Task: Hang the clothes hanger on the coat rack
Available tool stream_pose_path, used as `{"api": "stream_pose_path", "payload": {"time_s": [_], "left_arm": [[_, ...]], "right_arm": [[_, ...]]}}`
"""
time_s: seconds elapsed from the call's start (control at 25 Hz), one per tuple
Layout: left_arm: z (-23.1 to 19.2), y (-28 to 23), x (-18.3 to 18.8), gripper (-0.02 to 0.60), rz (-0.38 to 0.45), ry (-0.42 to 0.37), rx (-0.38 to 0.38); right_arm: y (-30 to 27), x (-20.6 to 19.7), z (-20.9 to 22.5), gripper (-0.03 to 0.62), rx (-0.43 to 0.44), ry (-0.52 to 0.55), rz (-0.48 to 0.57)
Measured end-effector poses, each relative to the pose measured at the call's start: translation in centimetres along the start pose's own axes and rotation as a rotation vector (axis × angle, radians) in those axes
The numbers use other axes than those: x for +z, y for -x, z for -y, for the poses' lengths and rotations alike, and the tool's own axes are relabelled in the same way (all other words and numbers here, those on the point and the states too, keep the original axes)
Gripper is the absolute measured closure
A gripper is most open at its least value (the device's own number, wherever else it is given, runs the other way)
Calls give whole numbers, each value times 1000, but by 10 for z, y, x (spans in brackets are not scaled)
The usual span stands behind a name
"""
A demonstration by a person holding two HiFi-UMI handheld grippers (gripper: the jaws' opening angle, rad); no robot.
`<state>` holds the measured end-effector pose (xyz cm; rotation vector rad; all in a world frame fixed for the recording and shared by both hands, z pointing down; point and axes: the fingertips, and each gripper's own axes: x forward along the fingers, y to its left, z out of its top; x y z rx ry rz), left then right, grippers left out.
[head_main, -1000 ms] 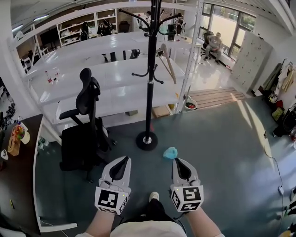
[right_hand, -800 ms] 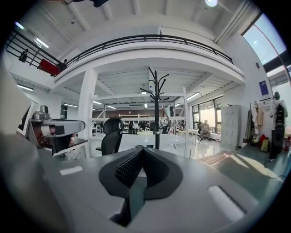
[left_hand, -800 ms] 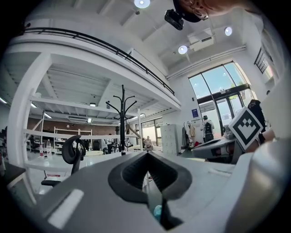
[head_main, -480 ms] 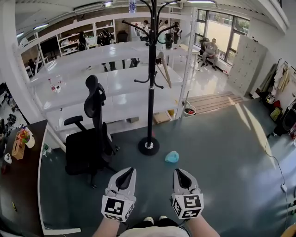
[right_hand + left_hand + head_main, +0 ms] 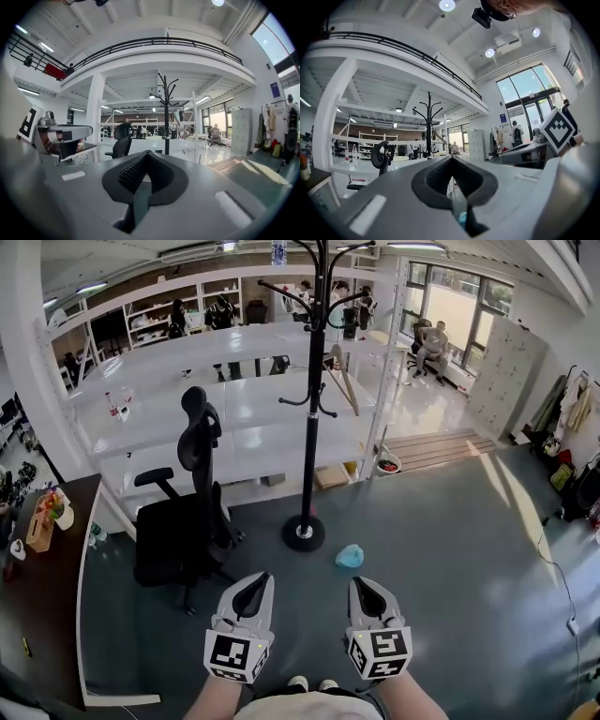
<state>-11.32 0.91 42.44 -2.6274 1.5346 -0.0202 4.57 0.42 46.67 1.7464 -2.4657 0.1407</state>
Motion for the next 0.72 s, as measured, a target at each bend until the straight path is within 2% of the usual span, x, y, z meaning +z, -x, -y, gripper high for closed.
{"api": "stream_pose_path", "payload": {"time_s": [0.72], "left_arm": [[-12,-7,-1,581,12,1,6]], "right_arm": [[-12,-1,0,569,-11,23,-9]]}}
